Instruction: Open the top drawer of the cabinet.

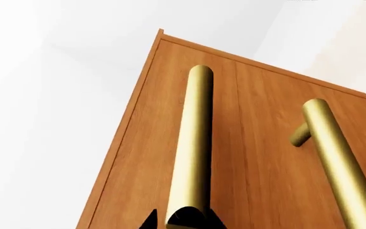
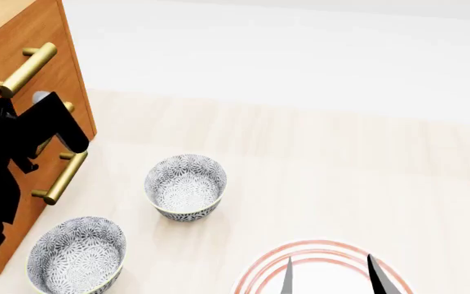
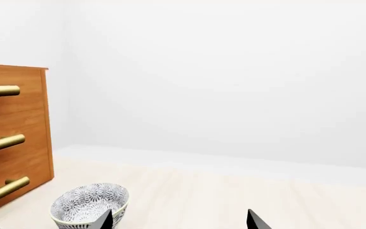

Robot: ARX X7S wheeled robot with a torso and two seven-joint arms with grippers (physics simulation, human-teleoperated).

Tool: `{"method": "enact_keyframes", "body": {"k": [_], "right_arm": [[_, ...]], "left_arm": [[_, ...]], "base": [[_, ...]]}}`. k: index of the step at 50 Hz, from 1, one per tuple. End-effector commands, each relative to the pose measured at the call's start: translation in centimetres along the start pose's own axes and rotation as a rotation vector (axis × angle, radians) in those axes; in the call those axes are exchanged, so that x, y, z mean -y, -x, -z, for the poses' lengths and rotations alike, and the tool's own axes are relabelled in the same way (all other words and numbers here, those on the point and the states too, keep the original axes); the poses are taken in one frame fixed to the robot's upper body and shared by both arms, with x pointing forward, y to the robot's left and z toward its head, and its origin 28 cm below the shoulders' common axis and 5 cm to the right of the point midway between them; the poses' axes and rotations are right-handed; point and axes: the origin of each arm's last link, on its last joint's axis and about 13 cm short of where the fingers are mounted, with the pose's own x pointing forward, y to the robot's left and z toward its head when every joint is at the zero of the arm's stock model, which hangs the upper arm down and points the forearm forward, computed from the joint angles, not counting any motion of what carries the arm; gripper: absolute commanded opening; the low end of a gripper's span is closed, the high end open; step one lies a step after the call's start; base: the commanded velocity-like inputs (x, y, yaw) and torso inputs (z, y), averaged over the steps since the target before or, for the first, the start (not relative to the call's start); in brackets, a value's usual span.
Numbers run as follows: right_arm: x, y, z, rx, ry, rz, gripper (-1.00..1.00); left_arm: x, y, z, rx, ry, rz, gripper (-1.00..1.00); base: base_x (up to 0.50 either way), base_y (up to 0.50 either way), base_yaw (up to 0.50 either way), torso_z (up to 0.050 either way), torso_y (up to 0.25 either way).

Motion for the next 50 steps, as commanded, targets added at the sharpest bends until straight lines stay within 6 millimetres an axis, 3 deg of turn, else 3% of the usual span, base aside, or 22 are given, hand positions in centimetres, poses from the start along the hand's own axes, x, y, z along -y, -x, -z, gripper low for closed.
{"method": "enact_keyframes", "body": {"k": [1, 24, 50], "right_arm": [[-0.1, 0.0, -0.5, 0.025, 0.02, -0.002, 1.0], [-0.1, 0.1, -0.4, 0.022, 0.022, -0.005, 1.0], [-0.1, 0.1, -0.2, 0.019, 0.019, -0.002, 1.0]], "left_arm": [[0.5, 0.2, -0.4, -0.012, -0.006, 0.039, -1.0], [0.3, 0.2, -1.1, 0.039, 0.011, 0.02, -1.0], [0.2, 3.7, -3.3, 0.23, -0.006, 0.022, -1.0]], "base": [[0.0, 0.0, 0.0, 0.0, 0.0], [0.0, 0.0, 0.0, 0.0, 0.0], [0.0, 0.0, 0.0, 0.0, 0.001]]}}
